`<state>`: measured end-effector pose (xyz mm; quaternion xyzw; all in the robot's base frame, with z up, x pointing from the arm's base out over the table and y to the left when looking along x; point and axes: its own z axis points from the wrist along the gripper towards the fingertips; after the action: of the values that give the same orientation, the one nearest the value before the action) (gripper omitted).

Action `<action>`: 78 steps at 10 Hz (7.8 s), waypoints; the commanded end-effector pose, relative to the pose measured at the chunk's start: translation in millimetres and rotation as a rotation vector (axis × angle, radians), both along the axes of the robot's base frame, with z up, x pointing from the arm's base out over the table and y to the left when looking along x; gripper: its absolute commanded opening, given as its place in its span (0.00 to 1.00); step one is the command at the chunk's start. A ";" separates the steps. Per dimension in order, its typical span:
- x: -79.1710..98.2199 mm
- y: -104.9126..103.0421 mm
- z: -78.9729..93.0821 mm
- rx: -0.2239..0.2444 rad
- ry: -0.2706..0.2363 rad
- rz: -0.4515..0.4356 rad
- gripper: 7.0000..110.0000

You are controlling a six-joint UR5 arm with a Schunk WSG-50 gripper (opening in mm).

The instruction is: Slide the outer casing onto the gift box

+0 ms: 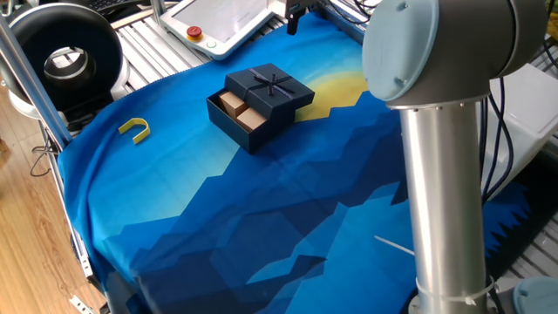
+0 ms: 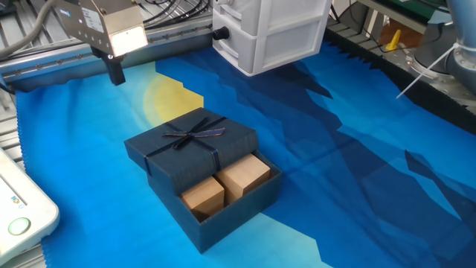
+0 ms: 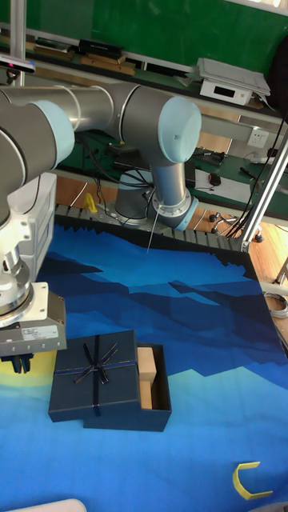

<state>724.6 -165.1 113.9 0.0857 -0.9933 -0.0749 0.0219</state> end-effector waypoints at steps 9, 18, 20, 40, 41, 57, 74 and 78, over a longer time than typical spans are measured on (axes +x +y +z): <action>-10.0 31.0 8.9 0.129 0.044 -0.023 0.00; -35.9 35.0 14.1 0.155 0.136 0.048 0.00; -29.5 36.4 13.2 0.160 0.109 0.050 0.00; -15.1 35.7 -86.5 0.031 0.185 -0.104 0.00; -19.8 28.2 -81.0 0.031 0.198 -0.085 0.00; -44.5 40.6 -82.8 0.075 0.298 -0.025 0.00; -35.3 41.7 -83.9 0.092 0.281 -0.019 0.00; -37.1 47.0 -81.2 0.113 0.290 -0.023 0.00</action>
<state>686.9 -123.7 29.7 0.0657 -0.9762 -0.1299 0.1607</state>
